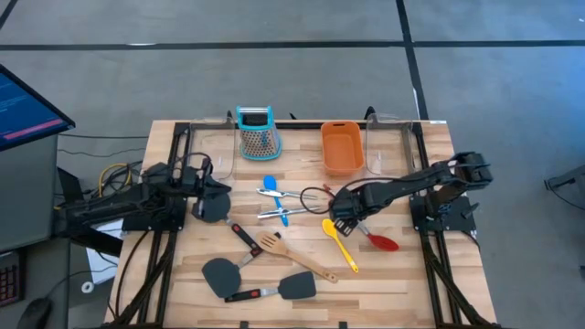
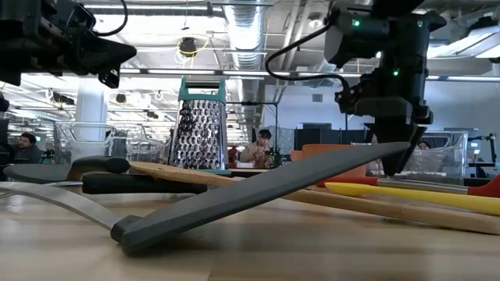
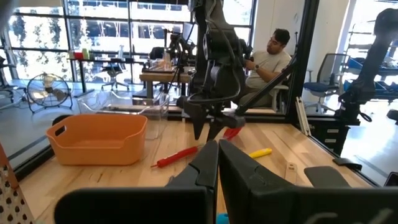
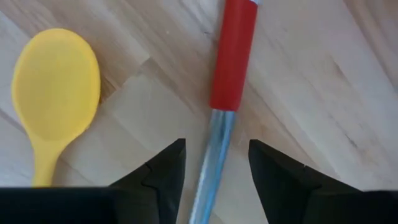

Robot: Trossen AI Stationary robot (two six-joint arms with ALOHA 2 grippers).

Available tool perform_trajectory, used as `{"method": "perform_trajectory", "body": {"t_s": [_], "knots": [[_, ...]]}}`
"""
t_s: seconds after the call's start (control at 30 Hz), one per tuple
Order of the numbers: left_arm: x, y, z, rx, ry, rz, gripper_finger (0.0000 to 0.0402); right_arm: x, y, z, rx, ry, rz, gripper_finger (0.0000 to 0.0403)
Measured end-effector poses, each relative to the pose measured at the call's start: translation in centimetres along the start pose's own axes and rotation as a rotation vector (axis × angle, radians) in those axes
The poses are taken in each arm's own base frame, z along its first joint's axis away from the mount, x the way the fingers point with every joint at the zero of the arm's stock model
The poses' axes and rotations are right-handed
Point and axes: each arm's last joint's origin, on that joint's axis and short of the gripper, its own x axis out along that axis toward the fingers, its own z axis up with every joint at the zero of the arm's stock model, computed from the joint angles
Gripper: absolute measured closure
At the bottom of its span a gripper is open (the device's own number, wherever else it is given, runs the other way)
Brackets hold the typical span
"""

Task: Pick & Place Kitchen Items
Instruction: Put the red spatula into the right transparent bin

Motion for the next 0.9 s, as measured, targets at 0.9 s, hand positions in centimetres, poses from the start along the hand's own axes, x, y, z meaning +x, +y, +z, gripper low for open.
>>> {"method": "perform_trajectory", "body": {"t_s": [0.9], "knots": [[0.6, 0.2, -0.4, -0.016, 0.043, 0.006, 0.0399, 2.4, -0.4, -1.0, 0.027, -0.026, 0.051, 0.0255]]}}
